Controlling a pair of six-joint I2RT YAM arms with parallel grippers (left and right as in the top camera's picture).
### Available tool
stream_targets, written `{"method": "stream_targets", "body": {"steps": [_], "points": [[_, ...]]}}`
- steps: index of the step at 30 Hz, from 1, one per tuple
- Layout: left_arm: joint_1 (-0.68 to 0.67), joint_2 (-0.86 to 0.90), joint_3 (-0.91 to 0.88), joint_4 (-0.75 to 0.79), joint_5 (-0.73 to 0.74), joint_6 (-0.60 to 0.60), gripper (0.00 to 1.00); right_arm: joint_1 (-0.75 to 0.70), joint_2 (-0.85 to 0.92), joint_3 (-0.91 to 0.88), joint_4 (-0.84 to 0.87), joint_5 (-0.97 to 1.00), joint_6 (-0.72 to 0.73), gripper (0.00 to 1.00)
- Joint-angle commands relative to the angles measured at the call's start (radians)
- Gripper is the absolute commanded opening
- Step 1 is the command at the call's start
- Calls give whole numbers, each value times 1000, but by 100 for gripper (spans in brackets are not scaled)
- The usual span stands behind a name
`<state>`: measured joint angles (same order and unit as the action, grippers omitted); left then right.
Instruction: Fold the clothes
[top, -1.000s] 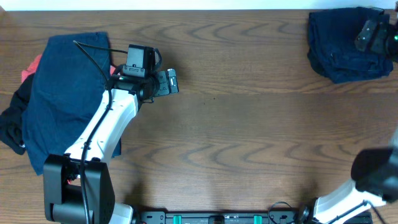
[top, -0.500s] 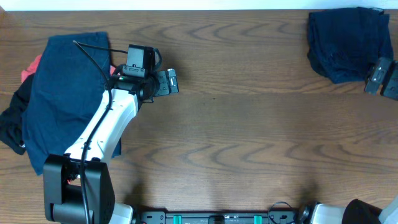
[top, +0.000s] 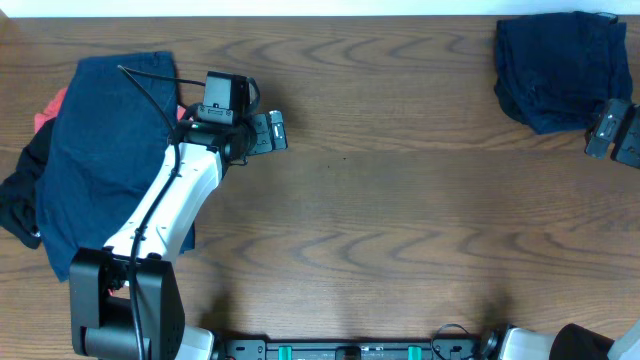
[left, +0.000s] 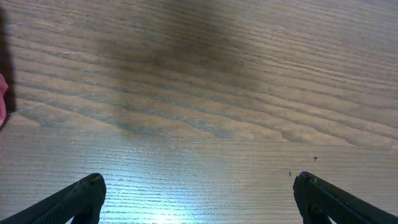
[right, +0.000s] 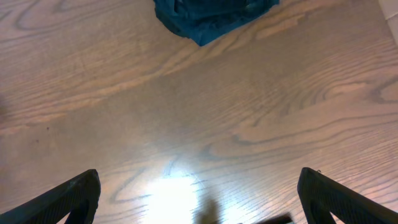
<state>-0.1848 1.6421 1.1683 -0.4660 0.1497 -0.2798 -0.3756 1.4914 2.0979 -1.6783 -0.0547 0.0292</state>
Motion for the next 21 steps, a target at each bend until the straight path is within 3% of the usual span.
{"method": "stream_targets", "body": {"steps": [1,7,11,14,21], "points": [[2,5,14,0,-9,17,98,10,-12,1,-1,2,-16,99],[2,5,14,0,-9,17,98,10,-24,0,-13,3,-16,99],[2,5,14,0,-9,17,98,21,-109,-63,104,5,-16,99],[2,5,14,0,-9,17,98,53,-211,-205,279,5,-16,99],[2,5,14,0,-9,17,98,165,-492,-718,829,5,-64,99]]}}
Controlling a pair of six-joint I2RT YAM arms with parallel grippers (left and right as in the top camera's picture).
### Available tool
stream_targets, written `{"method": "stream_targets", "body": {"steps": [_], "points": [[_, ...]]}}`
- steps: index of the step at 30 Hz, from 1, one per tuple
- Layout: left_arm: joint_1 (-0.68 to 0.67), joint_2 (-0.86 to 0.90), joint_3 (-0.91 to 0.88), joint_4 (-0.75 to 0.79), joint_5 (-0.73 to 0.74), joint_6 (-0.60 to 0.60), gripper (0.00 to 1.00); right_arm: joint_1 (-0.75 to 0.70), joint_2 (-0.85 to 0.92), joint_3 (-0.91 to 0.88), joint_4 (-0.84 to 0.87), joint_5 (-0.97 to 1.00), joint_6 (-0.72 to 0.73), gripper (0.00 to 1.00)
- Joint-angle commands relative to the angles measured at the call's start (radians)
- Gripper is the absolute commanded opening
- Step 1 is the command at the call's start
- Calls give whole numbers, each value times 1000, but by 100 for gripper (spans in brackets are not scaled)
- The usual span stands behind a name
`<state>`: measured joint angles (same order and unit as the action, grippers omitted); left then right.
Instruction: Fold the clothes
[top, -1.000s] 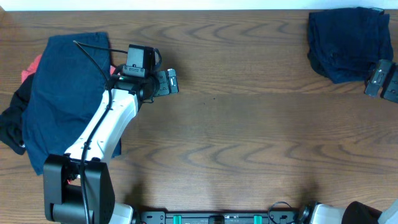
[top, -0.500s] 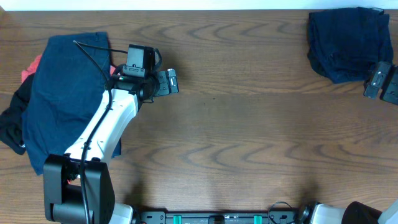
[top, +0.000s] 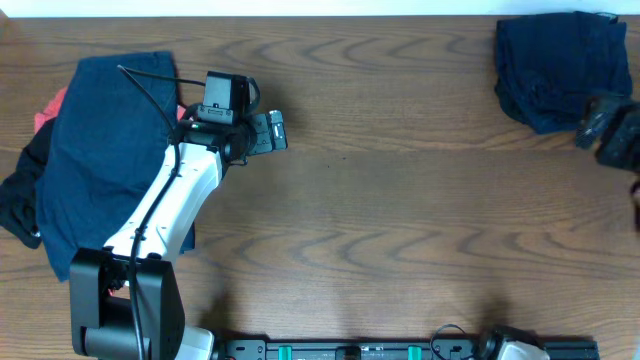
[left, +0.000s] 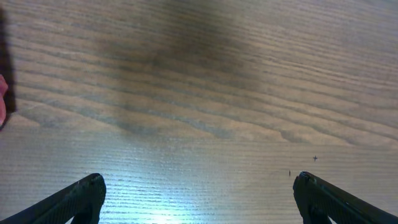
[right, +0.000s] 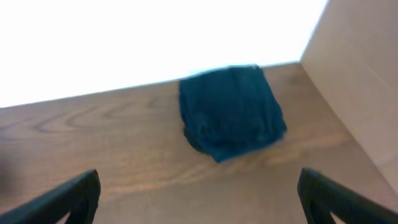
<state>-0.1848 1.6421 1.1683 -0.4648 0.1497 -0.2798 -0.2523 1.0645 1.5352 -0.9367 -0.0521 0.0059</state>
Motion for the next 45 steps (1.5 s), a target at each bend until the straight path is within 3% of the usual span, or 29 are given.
{"method": "stream_targets", "body": {"steps": [1,16,22,30,35,45], "points": [[2,5,14,-2,-9,17,98,54,-95,-212,143,2,-47,99],[2,5,14,-2,-9,17,98,170,-575,-1021,621,75,-48,99],[2,5,14,-2,-9,17,98,216,-743,-1245,727,78,-48,99],[2,5,14,-2,-9,17,98,252,-892,-1436,808,78,-41,99],[2,5,14,-2,-9,17,98,254,-968,-1509,818,97,41,99],[2,5,14,-2,-9,17,98,279,-1033,-1513,834,129,38,99]]}}
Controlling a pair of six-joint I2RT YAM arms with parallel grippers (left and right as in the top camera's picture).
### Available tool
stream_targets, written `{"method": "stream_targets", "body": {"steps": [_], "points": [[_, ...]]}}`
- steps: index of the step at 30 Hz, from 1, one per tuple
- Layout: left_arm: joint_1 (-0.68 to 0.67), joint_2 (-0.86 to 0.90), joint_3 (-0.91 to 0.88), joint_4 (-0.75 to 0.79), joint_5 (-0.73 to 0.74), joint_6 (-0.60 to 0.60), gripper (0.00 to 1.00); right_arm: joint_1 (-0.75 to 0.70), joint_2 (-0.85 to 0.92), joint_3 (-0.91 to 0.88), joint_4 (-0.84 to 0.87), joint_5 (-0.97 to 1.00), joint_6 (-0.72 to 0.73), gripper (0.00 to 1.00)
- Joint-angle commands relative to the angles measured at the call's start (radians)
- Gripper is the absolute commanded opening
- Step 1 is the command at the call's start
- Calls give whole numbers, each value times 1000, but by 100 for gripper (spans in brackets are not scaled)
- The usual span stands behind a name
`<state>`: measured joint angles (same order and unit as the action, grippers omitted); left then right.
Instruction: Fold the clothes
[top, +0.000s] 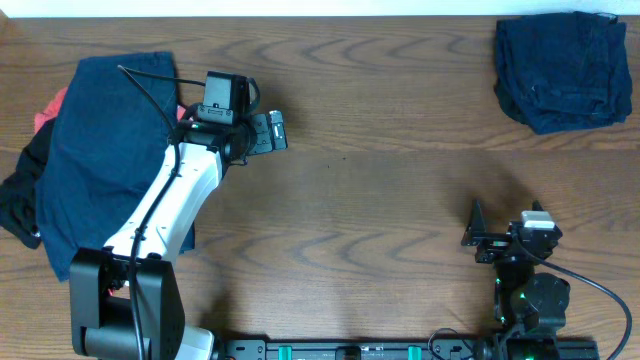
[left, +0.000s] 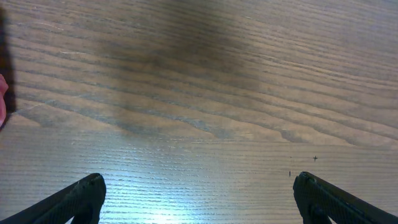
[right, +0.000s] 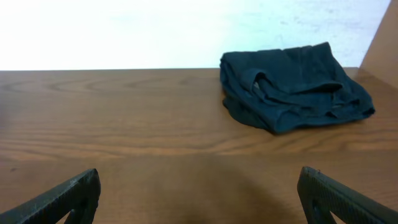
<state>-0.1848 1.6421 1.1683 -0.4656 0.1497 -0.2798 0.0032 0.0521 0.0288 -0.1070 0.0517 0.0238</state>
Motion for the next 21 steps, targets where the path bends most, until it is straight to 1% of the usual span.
{"method": "stream_targets", "body": {"steps": [1,3,21], "points": [[2,5,14,-1,-9,17,98,26,-28,-7,6,27,20,99],[2,5,14,-1,-9,17,98,28,-50,-8,10,27,20,99],[2,5,14,-1,-9,17,98,31,-47,-10,13,26,21,99]]}}
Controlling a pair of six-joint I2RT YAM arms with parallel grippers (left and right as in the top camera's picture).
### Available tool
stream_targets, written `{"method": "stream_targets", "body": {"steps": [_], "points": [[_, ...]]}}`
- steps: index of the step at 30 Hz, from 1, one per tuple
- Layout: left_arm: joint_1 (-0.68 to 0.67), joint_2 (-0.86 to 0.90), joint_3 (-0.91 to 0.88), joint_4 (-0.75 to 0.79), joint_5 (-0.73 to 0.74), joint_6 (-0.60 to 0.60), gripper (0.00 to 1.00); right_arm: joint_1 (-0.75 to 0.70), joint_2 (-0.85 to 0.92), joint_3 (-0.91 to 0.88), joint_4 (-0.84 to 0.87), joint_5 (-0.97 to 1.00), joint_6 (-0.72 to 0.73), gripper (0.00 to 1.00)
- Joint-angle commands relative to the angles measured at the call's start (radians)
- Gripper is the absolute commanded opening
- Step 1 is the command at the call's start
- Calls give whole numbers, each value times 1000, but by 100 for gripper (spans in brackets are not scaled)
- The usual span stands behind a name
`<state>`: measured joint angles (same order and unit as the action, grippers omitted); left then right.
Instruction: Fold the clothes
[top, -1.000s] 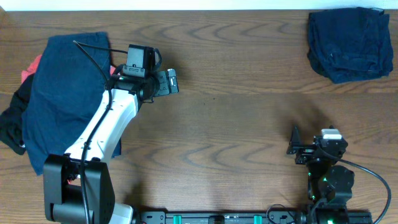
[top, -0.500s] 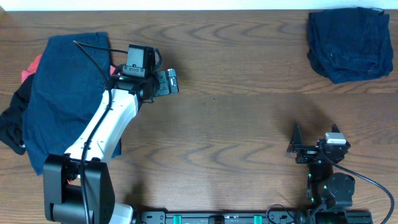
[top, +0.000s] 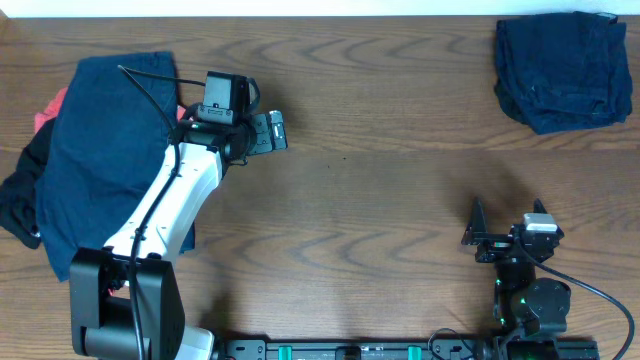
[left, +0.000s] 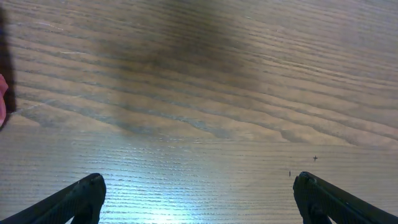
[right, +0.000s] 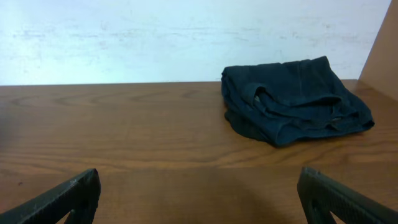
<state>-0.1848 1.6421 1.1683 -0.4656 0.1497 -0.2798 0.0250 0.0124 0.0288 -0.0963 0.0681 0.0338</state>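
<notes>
A heap of unfolded clothes lies at the table's left: a navy garment (top: 100, 150) on top, with red cloth (top: 50, 105) and black cloth (top: 18, 205) under it. A sliver of the red cloth (left: 2, 99) shows at the left wrist view's edge. My left gripper (top: 272, 132) (left: 199, 194) stands open over bare wood just right of the heap. A folded dark blue garment (top: 562, 68) (right: 295, 99) rests at the far right corner. My right gripper (top: 480, 235) (right: 199, 194) is open and empty at the near right edge, facing that garment from a distance.
The wooden table (top: 380, 200) spans the view. A white wall (right: 155, 37) stands behind its far edge, and a tan panel (right: 387, 50) rises at the right side beside the folded garment. The left arm's white link (top: 175, 205) lies across the heap's right edge.
The right wrist view has shifted a trifle, with the folded garment sitting slightly lower in it. The left arm and both lots of clothes are unchanged.
My right gripper was open low over the table just beside the folded dark blue garment at the far right. Then it stood higher, looking down on the garment. Later it was back at the near right edge, where it remains. The left gripper stayed open and still throughout.
</notes>
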Motion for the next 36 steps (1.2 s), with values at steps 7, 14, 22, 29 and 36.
{"method": "stream_targets", "body": {"steps": [7,14,22,29,36], "points": [[2,5,14,-1,-9,17,98,9,-8,-10,2,10,11,99],[2,5,14,-1,-9,17,98,9,-8,-10,2,10,11,99],[4,5,14,-1,-84,17,98,9,-8,-10,2,10,11,99],[4,0,14,-5,-84,17,98,9,-8,-10,2,10,11,99],[4,-69,14,0,-143,82,98,9,-8,-10,2,10,11,99]]}}
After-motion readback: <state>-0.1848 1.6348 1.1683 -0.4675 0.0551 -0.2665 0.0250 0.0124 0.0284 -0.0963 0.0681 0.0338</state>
